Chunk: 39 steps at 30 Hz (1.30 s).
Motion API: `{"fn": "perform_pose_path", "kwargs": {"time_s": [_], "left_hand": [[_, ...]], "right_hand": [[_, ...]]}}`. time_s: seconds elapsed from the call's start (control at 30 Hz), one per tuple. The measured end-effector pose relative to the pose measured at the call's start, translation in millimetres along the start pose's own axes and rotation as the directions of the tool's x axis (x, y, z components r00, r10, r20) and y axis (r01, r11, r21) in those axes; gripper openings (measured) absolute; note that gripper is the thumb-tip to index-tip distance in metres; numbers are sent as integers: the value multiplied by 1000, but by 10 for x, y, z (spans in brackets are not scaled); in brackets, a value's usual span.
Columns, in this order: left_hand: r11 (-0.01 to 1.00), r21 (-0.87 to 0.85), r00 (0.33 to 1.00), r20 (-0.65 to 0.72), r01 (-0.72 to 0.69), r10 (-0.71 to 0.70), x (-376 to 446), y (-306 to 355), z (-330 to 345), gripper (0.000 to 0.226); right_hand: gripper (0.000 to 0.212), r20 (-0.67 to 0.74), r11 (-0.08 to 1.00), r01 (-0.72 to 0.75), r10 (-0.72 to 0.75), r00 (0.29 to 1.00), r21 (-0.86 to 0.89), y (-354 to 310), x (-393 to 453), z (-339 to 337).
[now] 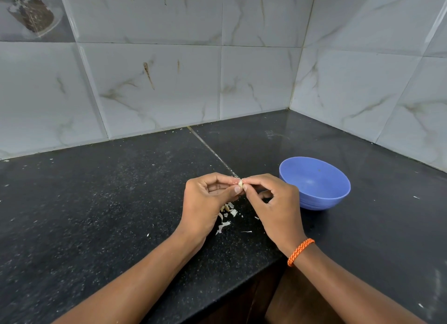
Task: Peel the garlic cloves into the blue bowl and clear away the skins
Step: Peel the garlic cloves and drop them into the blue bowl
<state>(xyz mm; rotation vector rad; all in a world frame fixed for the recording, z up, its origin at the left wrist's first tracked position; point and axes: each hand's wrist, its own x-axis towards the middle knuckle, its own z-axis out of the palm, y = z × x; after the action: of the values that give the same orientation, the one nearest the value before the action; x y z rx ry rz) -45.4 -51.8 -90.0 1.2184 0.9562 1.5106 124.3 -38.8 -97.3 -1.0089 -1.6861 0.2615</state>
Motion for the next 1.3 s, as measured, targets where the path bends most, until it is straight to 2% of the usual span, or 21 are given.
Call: {"fn": "perform_pose_path", "kwargs": {"time_s": [0.63,0.87,1.17,1.3], "left_hand": [[996,82,998,61,22,-27,16,16,-22,11],[994,-47,992,83,99,-95,-15,80,-26,15],[987,-83,991,24,136,-134,8,81,-50,29],[987,-87,991,31,135,-133,15,71,-53,29]], "right_hand": [[8,49,997,74,-73,996,-24,-15,26,11],[12,89,960,-153,135,987,234,-10,44,0],[30,71,921,-203,190,979,333,-52,42,-4],[28,68,913,-223,213,975,341,-39,37,-12]]}}
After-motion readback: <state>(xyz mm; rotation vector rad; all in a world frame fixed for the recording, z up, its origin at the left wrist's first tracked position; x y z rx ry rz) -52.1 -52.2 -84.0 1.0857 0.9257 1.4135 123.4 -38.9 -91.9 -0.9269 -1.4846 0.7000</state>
